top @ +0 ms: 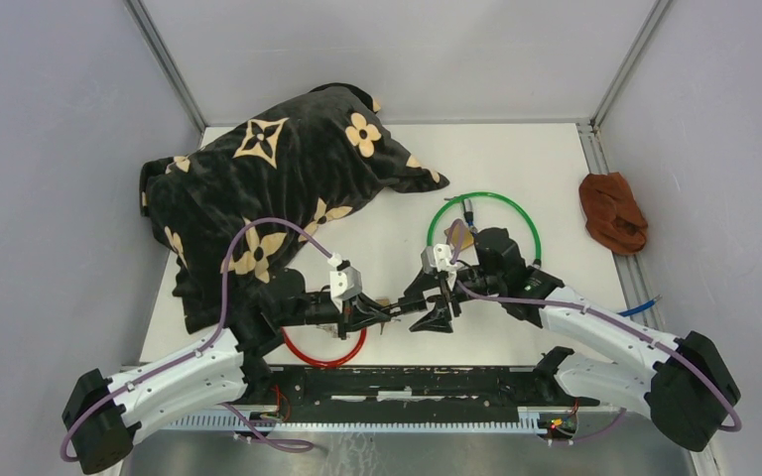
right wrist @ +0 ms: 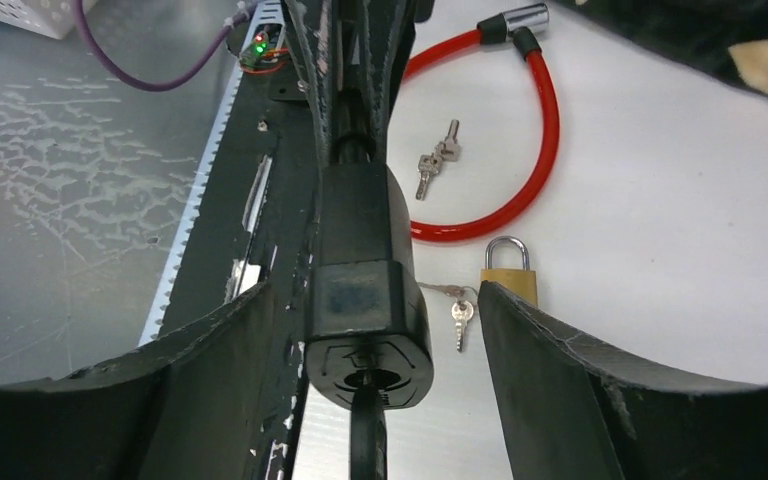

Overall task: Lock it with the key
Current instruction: Pick up the lock from the center of the board.

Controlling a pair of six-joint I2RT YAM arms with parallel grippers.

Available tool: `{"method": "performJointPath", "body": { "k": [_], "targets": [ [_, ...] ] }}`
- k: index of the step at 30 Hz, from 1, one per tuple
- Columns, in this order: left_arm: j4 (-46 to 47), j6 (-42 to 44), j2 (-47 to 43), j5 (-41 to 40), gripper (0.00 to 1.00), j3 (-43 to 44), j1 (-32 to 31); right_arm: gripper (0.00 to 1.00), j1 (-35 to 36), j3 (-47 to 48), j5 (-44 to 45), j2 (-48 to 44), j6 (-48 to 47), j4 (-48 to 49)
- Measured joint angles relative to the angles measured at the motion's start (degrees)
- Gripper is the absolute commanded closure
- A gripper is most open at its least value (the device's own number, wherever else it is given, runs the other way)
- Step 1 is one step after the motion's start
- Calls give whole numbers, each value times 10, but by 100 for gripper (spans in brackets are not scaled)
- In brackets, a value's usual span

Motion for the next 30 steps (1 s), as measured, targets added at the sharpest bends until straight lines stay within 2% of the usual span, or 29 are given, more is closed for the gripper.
{"method": "performJointPath", "body": {
  "k": [3, 6, 9, 12, 15, 17, 20, 22, 24, 25, 27, 30],
  "targets": [
    [-3, 1, -7, 3, 98, -7, 5, 21, 1, 0, -11, -5, 13, 16],
    [-3, 1, -13, 3, 98, -12, 9, 29, 1, 0, -13, -18, 30, 36],
    [-3, 1, -13, 3, 98, -14, 11, 41, 4, -4, -11, -26, 53, 71],
    [-3, 1, -13, 3, 98, -16, 12, 58, 12, -14, -3, -26, 76, 106],
    [-3, 1, -13, 12, 98, -16, 12, 68, 21, -19, 7, -21, 89, 121],
    [-4, 1, -13, 17, 98, -16, 12, 81, 23, -19, 8, -16, 93, 122],
    [-5, 1, -13, 18, 98, -17, 15, 91, 24, -22, 12, -14, 98, 128],
    [-5, 1, -13, 18, 98, -17, 15, 88, 24, -24, 14, -14, 99, 133],
    [-5, 1, -13, 18, 98, -17, 16, 48, 24, -27, 16, -14, 103, 138],
    [-5, 1, -13, 19, 98, -17, 17, 42, 24, -30, 18, -14, 104, 141],
    [-3, 1, -13, 22, 98, -17, 18, 39, 26, -35, 27, -16, 107, 143],
    [2, 1, -14, 27, 98, -17, 19, 45, 27, -45, 40, -18, 106, 143]
  ]
}}
